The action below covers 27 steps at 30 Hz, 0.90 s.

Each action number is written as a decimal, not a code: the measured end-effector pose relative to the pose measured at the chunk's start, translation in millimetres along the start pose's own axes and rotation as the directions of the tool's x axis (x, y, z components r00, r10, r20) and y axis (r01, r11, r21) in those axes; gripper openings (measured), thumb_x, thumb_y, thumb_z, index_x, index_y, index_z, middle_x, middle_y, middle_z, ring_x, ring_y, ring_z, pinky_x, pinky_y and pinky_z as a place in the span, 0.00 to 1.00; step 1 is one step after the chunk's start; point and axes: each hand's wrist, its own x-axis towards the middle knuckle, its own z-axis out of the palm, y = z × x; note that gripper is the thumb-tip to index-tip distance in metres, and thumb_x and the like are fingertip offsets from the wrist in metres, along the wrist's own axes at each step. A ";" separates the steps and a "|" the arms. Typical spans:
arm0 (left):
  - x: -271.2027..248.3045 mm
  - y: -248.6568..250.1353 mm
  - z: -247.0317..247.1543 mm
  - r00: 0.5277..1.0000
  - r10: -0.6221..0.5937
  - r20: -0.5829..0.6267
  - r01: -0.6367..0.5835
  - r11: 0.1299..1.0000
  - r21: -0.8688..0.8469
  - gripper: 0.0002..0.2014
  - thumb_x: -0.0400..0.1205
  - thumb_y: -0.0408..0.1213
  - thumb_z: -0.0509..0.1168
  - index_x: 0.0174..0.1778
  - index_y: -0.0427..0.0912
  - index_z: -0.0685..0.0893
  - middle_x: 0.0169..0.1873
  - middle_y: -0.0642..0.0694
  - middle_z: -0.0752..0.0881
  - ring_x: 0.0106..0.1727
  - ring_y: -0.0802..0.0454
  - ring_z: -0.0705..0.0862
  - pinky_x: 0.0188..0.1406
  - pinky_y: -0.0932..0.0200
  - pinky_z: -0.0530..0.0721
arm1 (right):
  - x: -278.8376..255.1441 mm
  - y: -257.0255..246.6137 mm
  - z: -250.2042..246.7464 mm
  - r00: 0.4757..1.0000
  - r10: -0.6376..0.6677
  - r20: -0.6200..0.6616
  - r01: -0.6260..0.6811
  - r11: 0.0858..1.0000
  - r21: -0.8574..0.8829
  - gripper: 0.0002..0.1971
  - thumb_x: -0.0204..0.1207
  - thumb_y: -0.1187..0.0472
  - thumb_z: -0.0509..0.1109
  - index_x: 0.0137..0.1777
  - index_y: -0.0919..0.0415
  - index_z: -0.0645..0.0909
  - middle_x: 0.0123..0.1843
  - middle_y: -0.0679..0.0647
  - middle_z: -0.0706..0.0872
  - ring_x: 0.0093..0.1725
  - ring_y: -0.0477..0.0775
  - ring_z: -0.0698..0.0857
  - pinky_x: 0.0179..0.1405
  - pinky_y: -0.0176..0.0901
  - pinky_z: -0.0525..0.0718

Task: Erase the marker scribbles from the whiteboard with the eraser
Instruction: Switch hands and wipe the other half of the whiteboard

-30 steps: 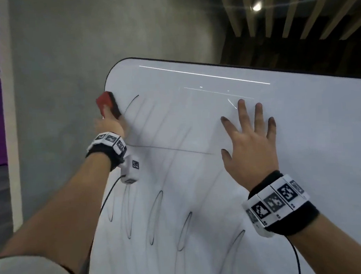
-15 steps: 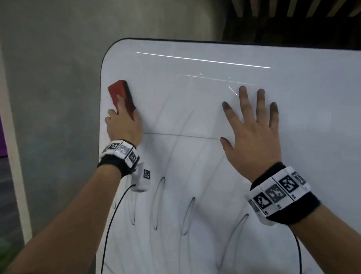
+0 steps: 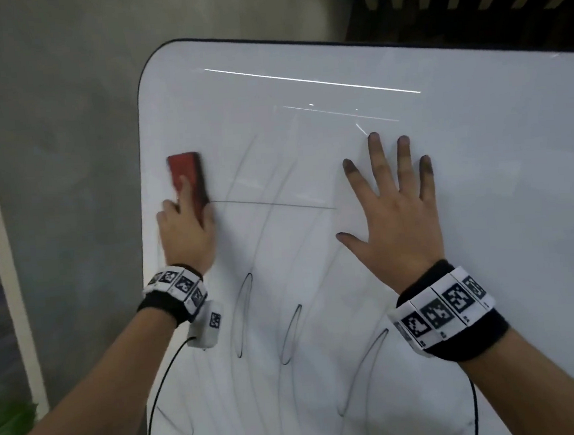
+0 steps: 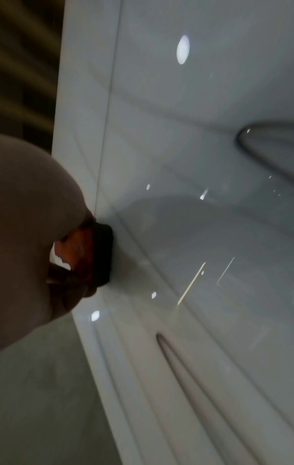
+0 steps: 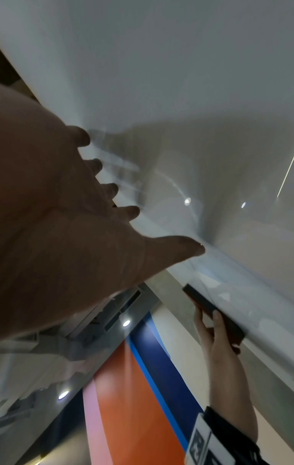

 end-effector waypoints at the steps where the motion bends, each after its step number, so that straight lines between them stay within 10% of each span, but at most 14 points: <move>1: -3.0 0.4 1.9 0.998 0.056 -0.001 -0.056 0.998 0.012 0.32 0.89 0.45 0.62 0.88 0.46 0.59 0.56 0.29 0.76 0.55 0.33 0.75 0.57 0.37 0.76 | -0.2 -0.2 0.5 1.000 0.002 -0.006 -0.002 1.000 0.004 0.52 0.71 0.35 0.76 0.89 0.53 0.57 0.92 0.62 0.44 0.89 0.74 0.45 0.87 0.74 0.47; 7: 30.3 -42.7 -1.3 0.867 -0.497 0.040 0.497 0.867 0.025 0.33 0.89 0.45 0.59 0.89 0.45 0.56 0.72 0.23 0.72 0.72 0.24 0.72 0.73 0.33 0.70 | -0.7 1.3 4.6 1.000 0.011 0.016 -0.011 1.000 0.009 0.53 0.70 0.36 0.78 0.90 0.53 0.56 0.92 0.61 0.44 0.89 0.73 0.45 0.87 0.73 0.47; 11: -3.0 12.0 0.7 0.996 -0.088 -0.006 0.088 0.996 -0.019 0.32 0.89 0.46 0.60 0.89 0.44 0.58 0.61 0.28 0.76 0.59 0.32 0.75 0.62 0.39 0.75 | -4.4 -2.6 4.8 1.000 0.011 -0.016 -0.011 1.000 0.019 0.54 0.70 0.36 0.78 0.90 0.54 0.56 0.92 0.62 0.44 0.89 0.73 0.45 0.87 0.73 0.47; 14: -21.7 21.8 7.1 0.989 0.143 -0.025 -0.141 0.988 0.071 0.31 0.89 0.46 0.60 0.88 0.46 0.60 0.55 0.33 0.77 0.51 0.37 0.75 0.51 0.43 0.76 | -6.1 -1.4 5.1 1.000 0.006 -0.030 -0.005 0.999 0.042 0.53 0.70 0.37 0.78 0.89 0.54 0.57 0.92 0.62 0.45 0.89 0.73 0.46 0.87 0.72 0.46; 20: 18.0 10.2 5.5 0.899 -0.438 -0.021 0.438 0.896 0.075 0.32 0.90 0.46 0.55 0.90 0.45 0.54 0.73 0.27 0.72 0.71 0.27 0.74 0.67 0.35 0.75 | -8.9 7.3 7.4 1.000 -0.032 -0.002 0.032 0.999 0.034 0.52 0.71 0.37 0.78 0.89 0.54 0.57 0.92 0.62 0.45 0.89 0.73 0.47 0.88 0.71 0.48; 24: -10.9 92.3 0.0 0.998 0.023 -0.058 -0.021 0.999 0.038 0.32 0.89 0.49 0.57 0.89 0.44 0.58 0.60 0.30 0.78 0.56 0.34 0.77 0.55 0.41 0.76 | -13.1 6.3 6.0 0.999 -0.045 -0.021 0.045 0.998 0.035 0.51 0.72 0.36 0.76 0.89 0.54 0.57 0.92 0.62 0.46 0.89 0.73 0.47 0.88 0.70 0.48; 27: -40.5 122.9 3.9 0.948 0.314 -0.052 -0.312 0.949 0.039 0.30 0.89 0.50 0.57 0.87 0.44 0.63 0.53 0.36 0.79 0.48 0.40 0.76 0.47 0.48 0.76 | -14.6 8.6 5.6 0.998 -0.059 -0.037 0.062 0.995 0.074 0.50 0.72 0.38 0.77 0.89 0.54 0.59 0.92 0.61 0.47 0.90 0.72 0.48 0.88 0.69 0.48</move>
